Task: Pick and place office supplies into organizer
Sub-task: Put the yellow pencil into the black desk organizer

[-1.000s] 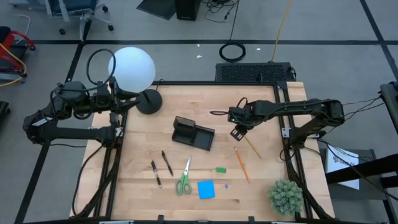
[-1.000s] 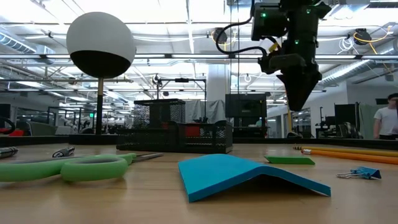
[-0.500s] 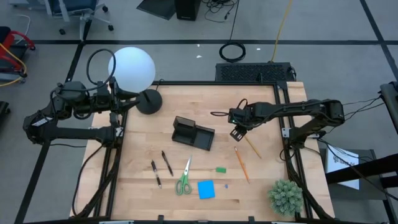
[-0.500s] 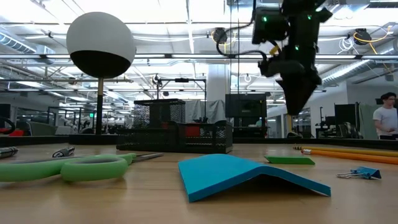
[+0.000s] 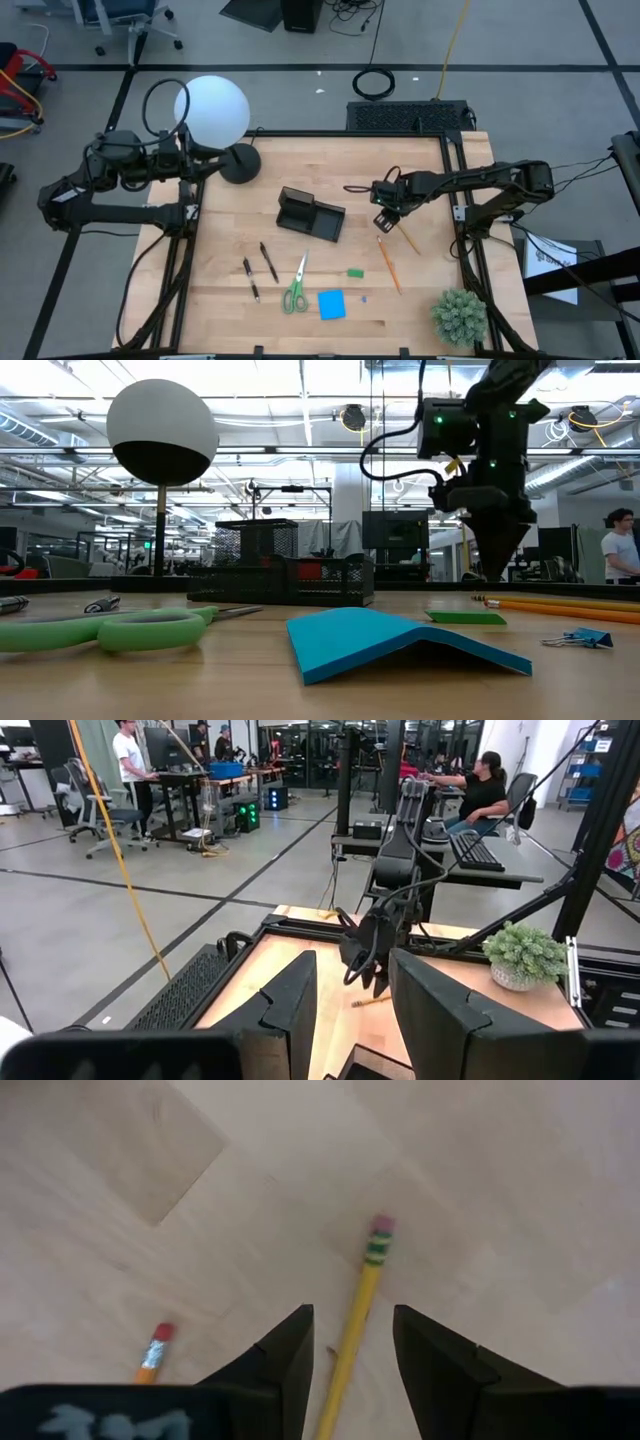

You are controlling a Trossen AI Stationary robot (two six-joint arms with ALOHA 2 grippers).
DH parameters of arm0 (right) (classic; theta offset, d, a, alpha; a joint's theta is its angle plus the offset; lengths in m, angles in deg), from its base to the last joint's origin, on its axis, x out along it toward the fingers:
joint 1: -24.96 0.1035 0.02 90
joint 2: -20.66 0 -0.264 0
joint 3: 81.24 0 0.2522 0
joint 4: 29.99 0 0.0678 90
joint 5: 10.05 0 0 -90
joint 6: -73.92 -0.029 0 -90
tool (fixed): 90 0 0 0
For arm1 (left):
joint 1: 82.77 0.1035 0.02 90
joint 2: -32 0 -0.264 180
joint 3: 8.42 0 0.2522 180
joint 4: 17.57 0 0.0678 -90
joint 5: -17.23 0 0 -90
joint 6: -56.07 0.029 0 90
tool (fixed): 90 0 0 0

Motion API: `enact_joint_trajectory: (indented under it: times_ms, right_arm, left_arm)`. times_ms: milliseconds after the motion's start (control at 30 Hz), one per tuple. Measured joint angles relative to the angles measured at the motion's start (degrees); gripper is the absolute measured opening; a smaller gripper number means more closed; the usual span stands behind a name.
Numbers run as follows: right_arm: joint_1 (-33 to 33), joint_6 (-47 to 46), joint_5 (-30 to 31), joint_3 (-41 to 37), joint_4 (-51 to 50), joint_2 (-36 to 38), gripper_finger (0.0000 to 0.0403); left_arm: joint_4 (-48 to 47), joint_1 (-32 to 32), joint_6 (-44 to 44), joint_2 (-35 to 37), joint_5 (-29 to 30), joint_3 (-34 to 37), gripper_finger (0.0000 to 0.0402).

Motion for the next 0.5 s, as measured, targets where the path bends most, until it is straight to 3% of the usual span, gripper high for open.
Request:
enact_joint_trajectory:
  times_ms: [500]
  right_arm:
    - [0.1, 0.5, -2.1, 0.0, -0.6, -5.9, 0.0128]
  left_arm:
    - [0.2, 0.0, 0.0, -2.3, -0.1, 0.0, 0.0127]
